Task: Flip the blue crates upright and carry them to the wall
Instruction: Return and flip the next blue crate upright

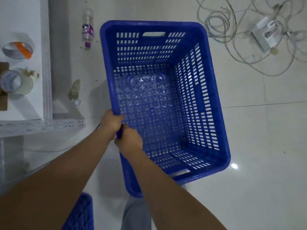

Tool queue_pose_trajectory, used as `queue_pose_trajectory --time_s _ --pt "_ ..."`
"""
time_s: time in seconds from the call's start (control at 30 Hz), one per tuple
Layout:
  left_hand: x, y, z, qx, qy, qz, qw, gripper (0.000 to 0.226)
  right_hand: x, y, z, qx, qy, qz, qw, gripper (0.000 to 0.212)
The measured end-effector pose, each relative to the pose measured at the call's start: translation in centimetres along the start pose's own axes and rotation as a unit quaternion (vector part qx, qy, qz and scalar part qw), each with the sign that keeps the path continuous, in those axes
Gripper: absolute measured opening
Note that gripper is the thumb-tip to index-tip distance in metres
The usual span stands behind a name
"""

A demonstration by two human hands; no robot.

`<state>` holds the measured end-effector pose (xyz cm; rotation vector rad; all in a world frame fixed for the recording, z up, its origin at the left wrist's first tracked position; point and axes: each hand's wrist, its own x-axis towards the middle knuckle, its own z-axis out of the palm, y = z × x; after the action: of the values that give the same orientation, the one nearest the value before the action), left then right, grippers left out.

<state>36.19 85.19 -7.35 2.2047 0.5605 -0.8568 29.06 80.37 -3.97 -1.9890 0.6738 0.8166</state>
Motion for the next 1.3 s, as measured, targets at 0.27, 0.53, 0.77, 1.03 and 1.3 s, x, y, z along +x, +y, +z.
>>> queue_pose_trajectory --time_s 0.27,0.53,0.77,1.03,1.3 --pt "3.1 -3.3 -0.8 -0.040 -0.046 -0.048 0.997 0.029 1.0 1.5 5.0 -0.026 -0.079 -0.006 0.997 0.057" --pt "6.2 -0.9 -0.2 0.068 -0.006 0.004 0.998 0.046 3.1 3.6 7.1 -0.117 -0.152 0.050 0.980 0.080" --pt "7.8 -0.7 -0.6 0.012 0.024 0.005 1.000 0.036 2.3 4.3 8.2 -0.165 -0.128 0.081 0.975 0.087" --pt "4.9 -2.7 0.5 -0.069 -0.043 -0.068 0.994 0.019 -0.4 8.3 5.9 -0.186 -0.127 0.116 0.967 0.080" --pt "1.1 -3.2 4.5 -0.184 -0.087 -0.124 0.971 0.025 -3.3 13.5 0.9 -0.205 -0.080 0.137 0.966 0.062"
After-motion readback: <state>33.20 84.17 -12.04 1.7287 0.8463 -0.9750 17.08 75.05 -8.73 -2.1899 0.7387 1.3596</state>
